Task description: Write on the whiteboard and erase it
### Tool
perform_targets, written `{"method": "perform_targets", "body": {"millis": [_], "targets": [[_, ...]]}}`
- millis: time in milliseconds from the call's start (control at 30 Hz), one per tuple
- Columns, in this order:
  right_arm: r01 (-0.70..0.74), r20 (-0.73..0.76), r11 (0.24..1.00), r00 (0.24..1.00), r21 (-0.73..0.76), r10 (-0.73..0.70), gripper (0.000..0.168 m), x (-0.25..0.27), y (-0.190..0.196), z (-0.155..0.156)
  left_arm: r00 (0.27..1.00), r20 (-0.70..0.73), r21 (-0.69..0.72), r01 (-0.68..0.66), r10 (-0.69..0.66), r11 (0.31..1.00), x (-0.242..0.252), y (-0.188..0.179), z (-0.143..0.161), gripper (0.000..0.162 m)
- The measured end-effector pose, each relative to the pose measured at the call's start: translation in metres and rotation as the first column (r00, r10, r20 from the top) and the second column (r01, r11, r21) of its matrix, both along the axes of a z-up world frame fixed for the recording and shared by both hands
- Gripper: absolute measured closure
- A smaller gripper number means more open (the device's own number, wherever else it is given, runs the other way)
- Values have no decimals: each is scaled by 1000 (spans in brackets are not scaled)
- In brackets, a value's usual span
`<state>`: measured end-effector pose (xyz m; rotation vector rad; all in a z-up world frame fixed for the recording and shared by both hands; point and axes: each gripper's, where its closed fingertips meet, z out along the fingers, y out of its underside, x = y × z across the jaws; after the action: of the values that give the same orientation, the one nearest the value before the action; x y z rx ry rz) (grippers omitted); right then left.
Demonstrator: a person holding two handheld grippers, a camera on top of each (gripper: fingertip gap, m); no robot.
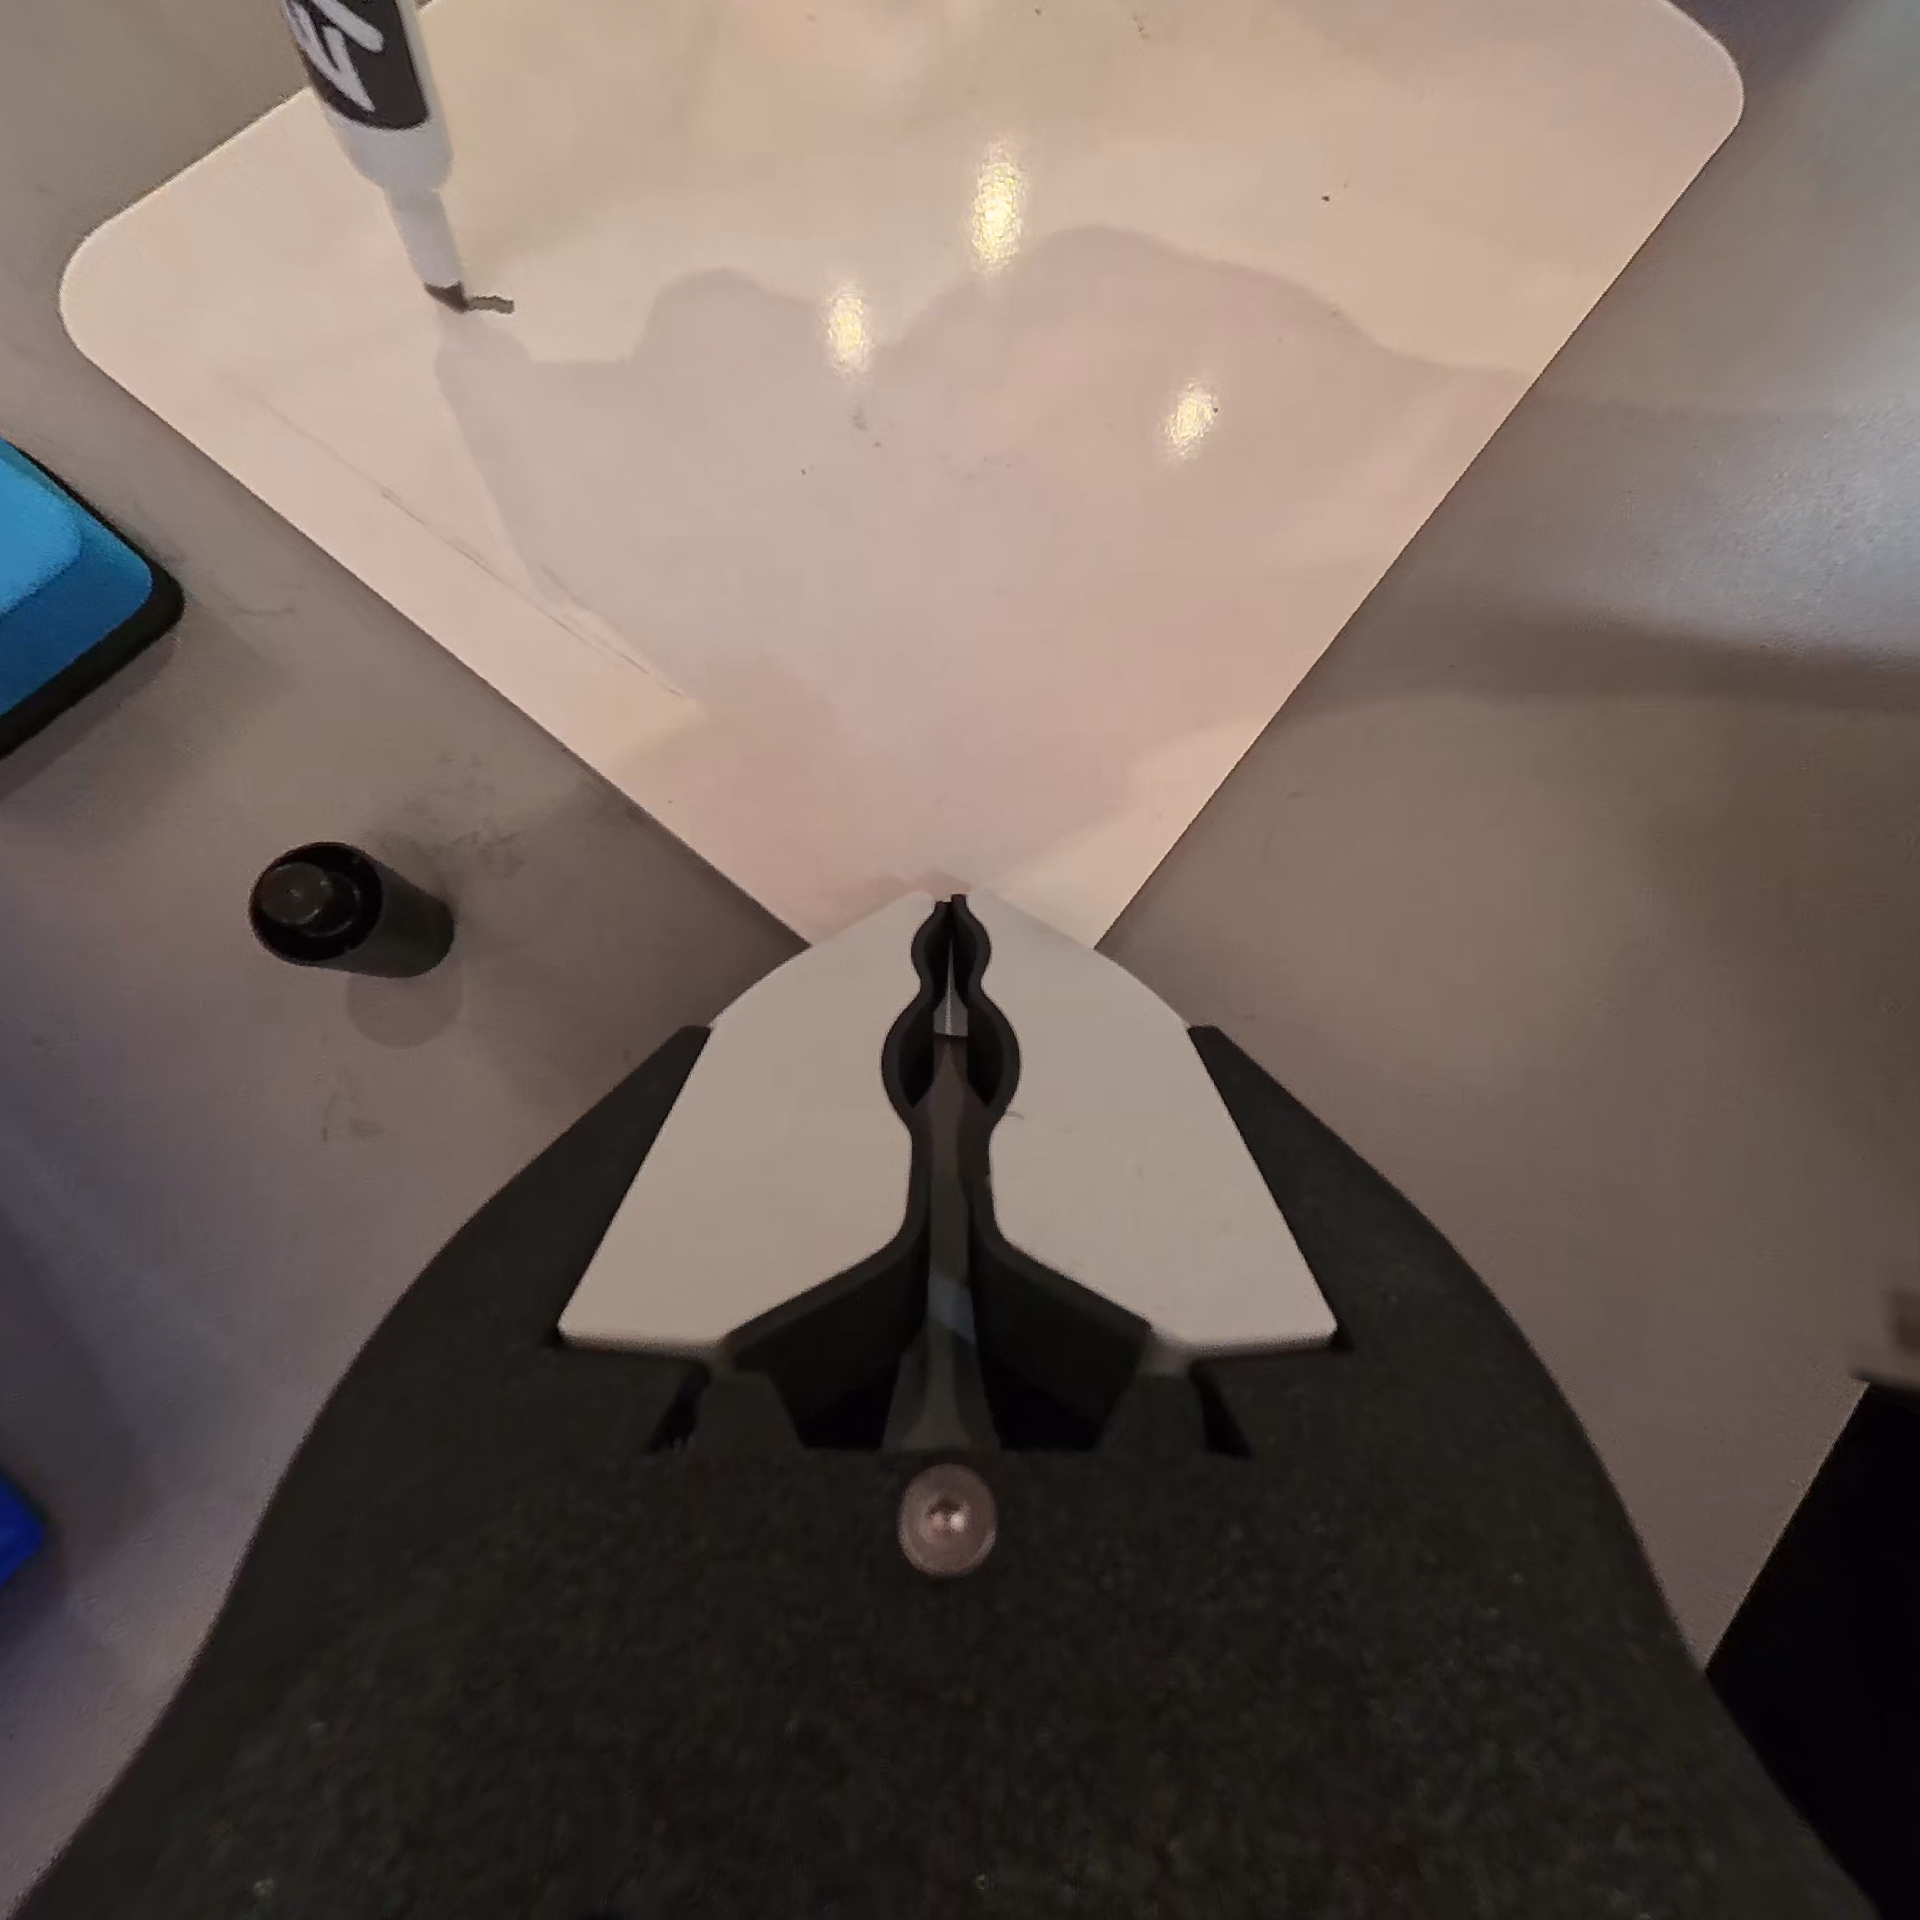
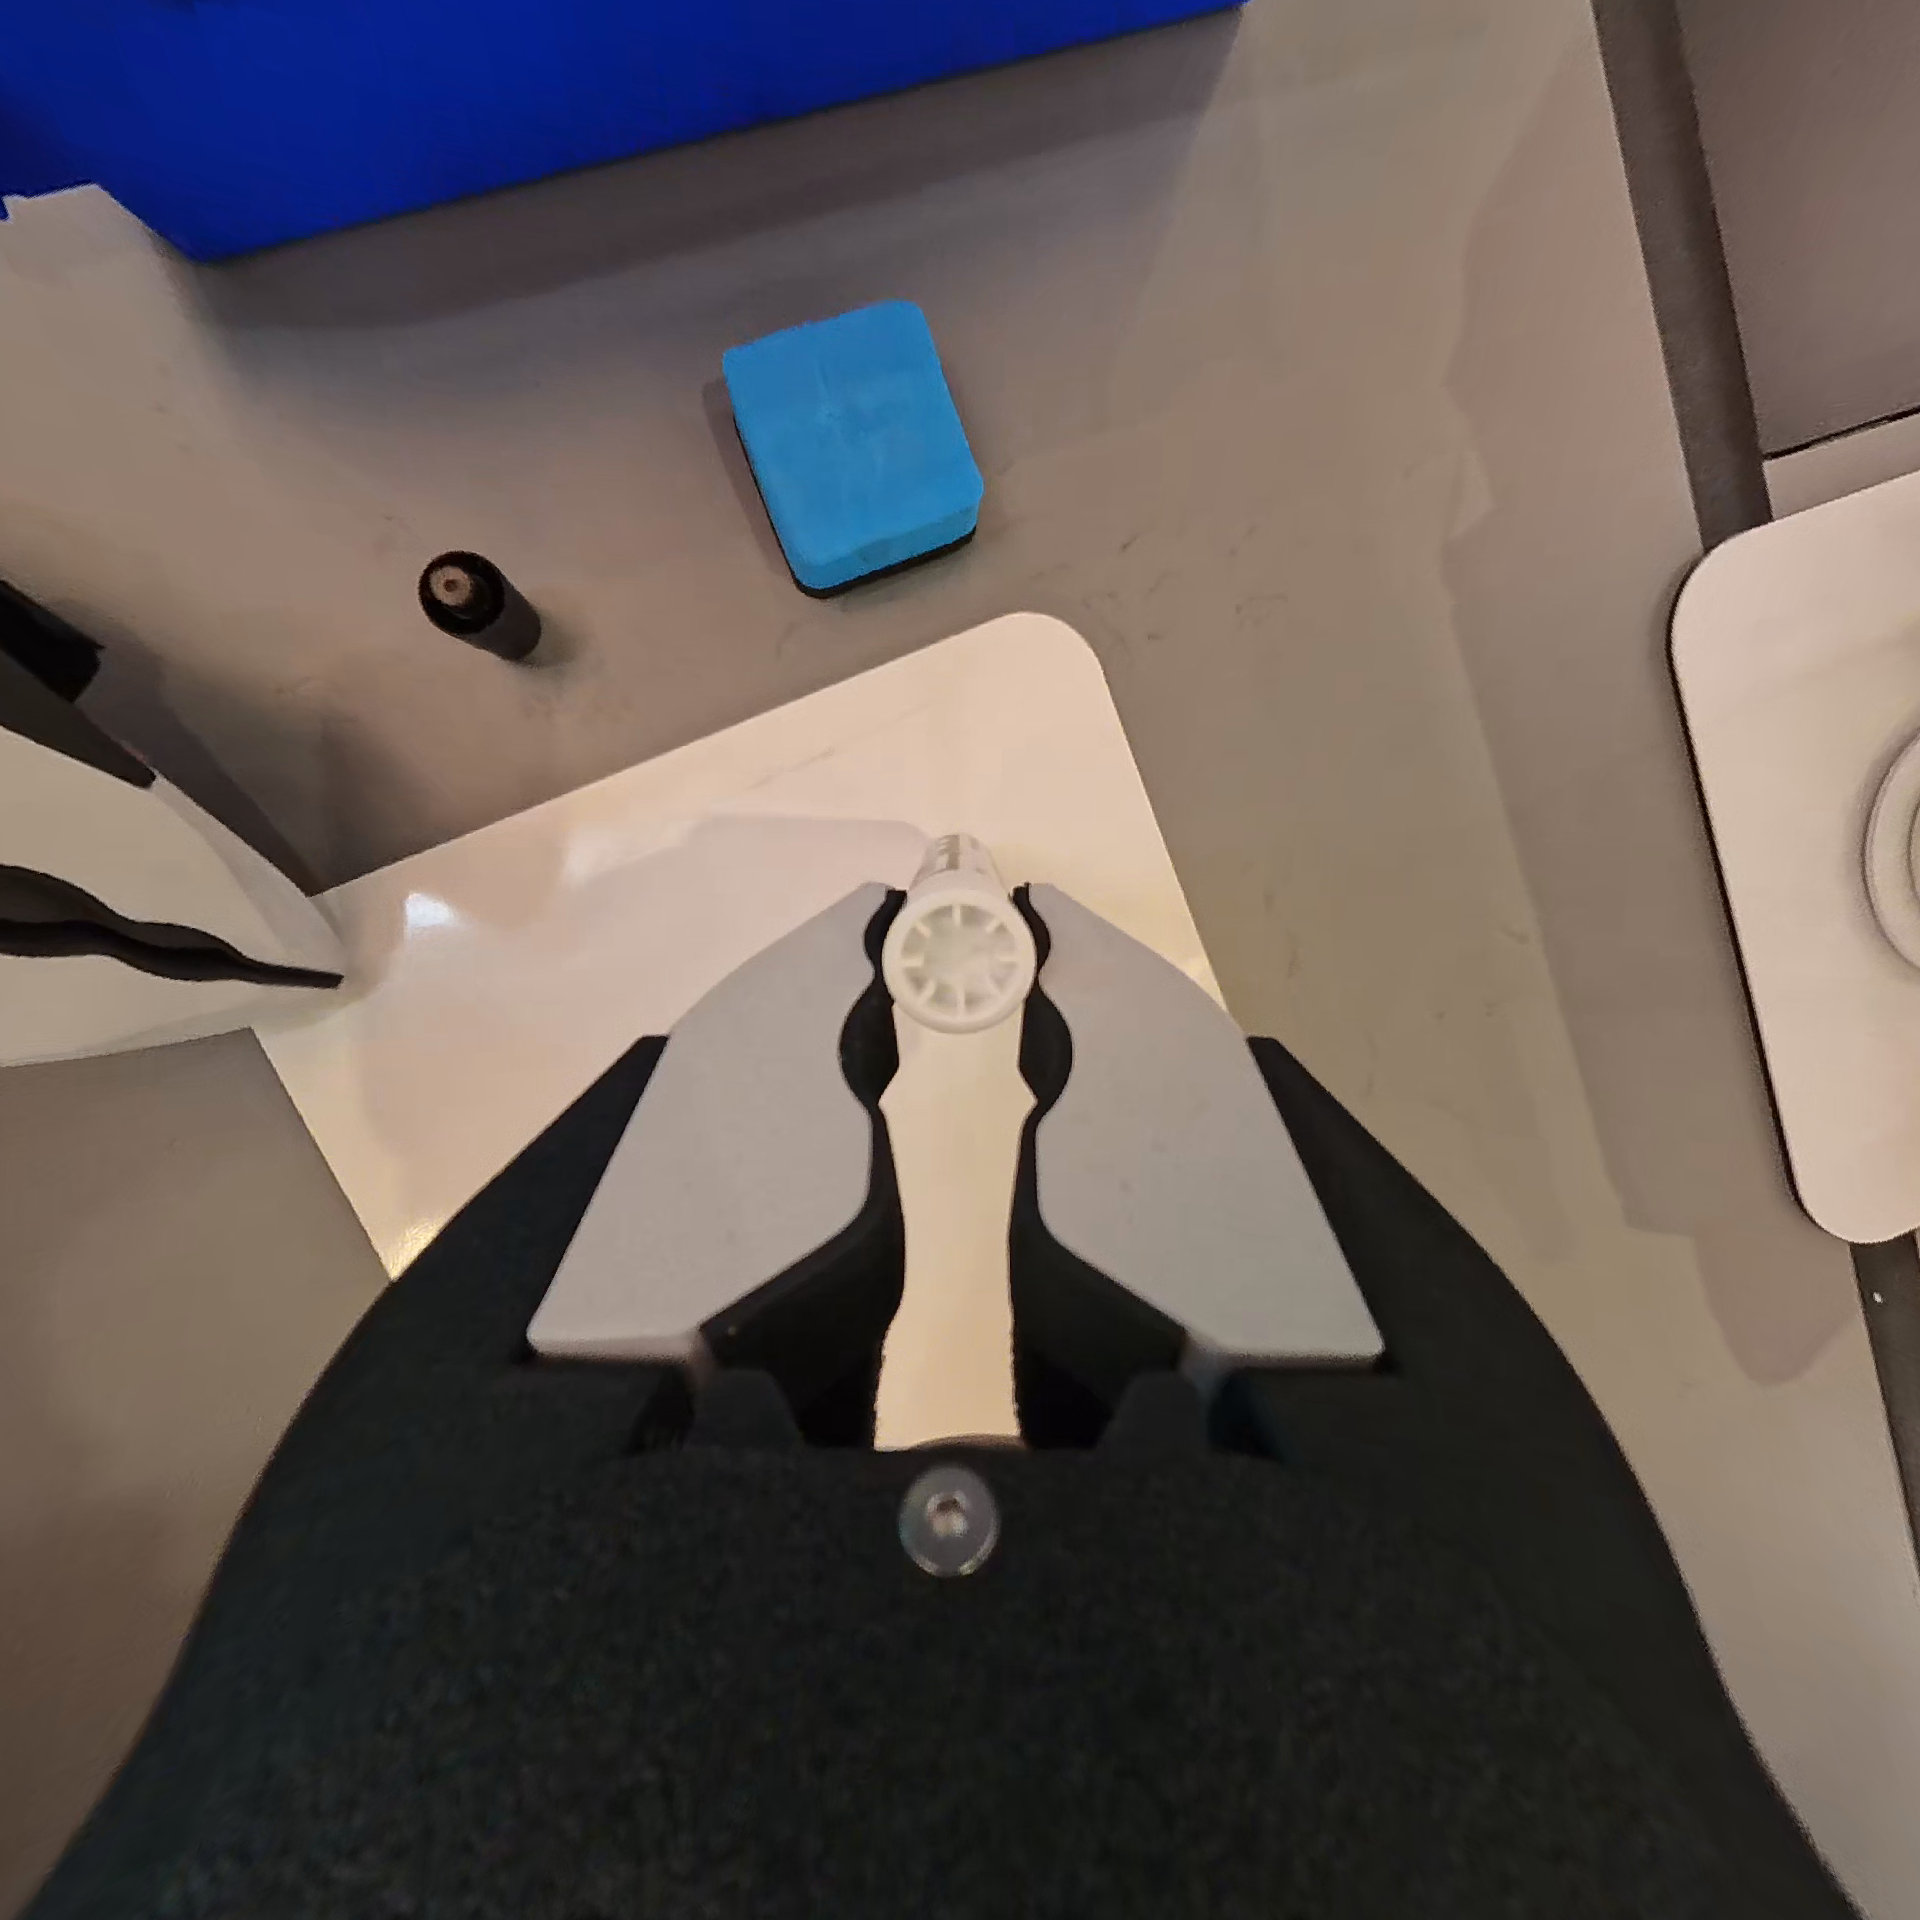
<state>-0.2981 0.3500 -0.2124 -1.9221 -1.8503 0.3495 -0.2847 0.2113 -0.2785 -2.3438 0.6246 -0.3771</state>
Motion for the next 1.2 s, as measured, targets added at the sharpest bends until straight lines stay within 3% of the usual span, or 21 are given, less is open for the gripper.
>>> {"method": "perform_targets", "body": {"millis": [567, 1200], "targets": [[-80, 14, 997, 997, -21, 81, 148, -27, -24, 0, 1000, 22, -6, -1, 2, 1000, 1, -1, 0, 162], [-158, 88, 987, 983, -10, 158, 148, -12, -74, 0, 999, 17, -5, -29, 29, 1000, -5, 2, 0, 162]]}}
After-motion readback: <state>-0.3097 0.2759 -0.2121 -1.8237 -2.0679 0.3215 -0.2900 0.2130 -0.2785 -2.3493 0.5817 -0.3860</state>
